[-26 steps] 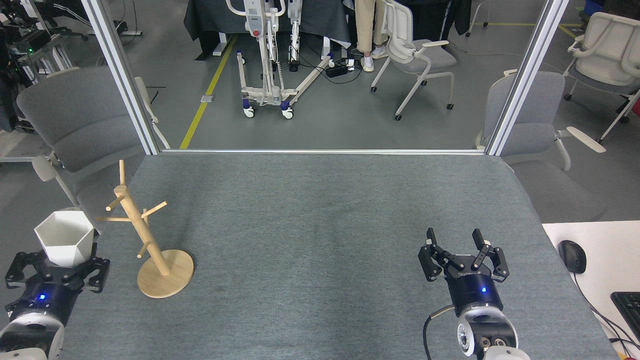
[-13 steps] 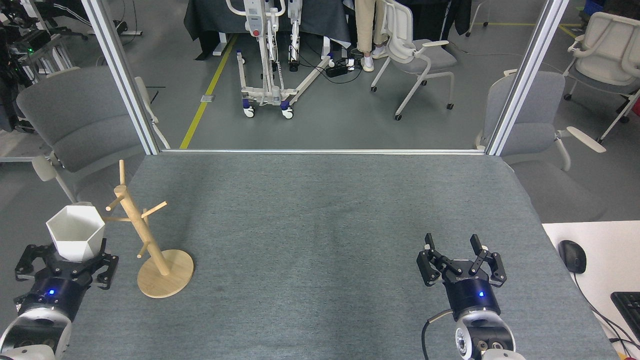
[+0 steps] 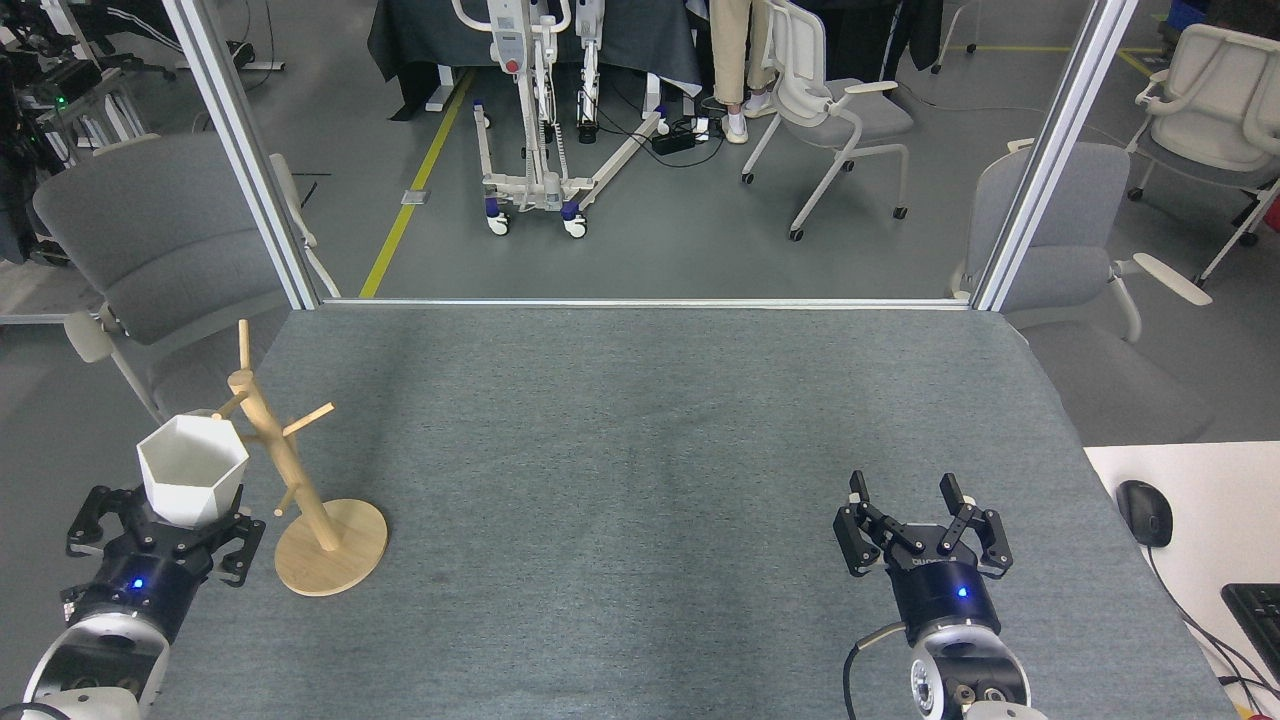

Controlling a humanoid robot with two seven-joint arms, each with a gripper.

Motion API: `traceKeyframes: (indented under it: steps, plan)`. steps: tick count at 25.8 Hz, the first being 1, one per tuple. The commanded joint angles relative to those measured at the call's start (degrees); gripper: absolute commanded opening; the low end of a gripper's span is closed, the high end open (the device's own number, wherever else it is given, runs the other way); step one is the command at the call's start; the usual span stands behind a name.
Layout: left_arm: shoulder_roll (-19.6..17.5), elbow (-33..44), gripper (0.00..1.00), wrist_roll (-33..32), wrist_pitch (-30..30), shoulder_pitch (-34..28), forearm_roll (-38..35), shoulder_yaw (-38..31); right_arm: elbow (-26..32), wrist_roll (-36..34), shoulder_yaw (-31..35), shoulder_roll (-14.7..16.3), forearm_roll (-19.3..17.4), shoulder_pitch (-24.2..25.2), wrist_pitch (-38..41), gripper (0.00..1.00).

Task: Hang cup on storage rack
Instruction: 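Bring the cup toward a rack peg and hook its handle on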

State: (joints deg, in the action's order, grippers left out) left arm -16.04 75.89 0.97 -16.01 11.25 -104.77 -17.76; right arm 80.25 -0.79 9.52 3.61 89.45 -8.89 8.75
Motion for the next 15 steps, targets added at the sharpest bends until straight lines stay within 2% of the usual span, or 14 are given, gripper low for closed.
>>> traceKeyframes:
  steps: [1, 4, 6, 7, 11, 12, 15]
  plan:
    - [0.57, -0.30, 0.01, -0.01, 0.10, 0.00, -0.35, 0.36, 0.00, 0.09, 0.06, 0.00, 0.02, 0.37, -0.05, 0.99]
    - [0.66, -0.39, 0.22, 0.08, 0.10, 0.00, -0.35, 0.36, -0.09, 0.09, 0.06, 0.00, 0.11, 0.46, -0.05, 0.99]
    - [0.74, -0.56, 0.48, 0.08, 0.19, 0.08, -0.26, 0.36, -0.09, 0.09, -0.03, 0.52, -0.16, 0.46, -0.05, 0.99]
    - [0.83, -0.56, 0.54, 0.08, 0.36, 0.00, -0.26, 0.36, -0.09, 0.09, -0.03, 0.52, -0.16, 0.46, -0.05, 0.99]
    - [1.62, -1.09, 0.89, 0.26, 2.30, 0.08, -0.26, 0.36, -0.09, 0.09, 0.24, -0.36, 0.11, 0.63, -0.14, 0.99]
    - [1.89, -1.18, 0.95, 0.34, 2.39, 0.08, -0.26, 0.36, 0.00, 0.09, 0.24, -0.18, 0.11, 0.63, -0.05, 0.99]
    - [1.97, -1.18, 0.97, 0.61, 2.39, 0.00, -0.17, 0.36, -0.09, 0.09, 0.15, 0.52, -0.16, 0.72, -0.05, 0.99]
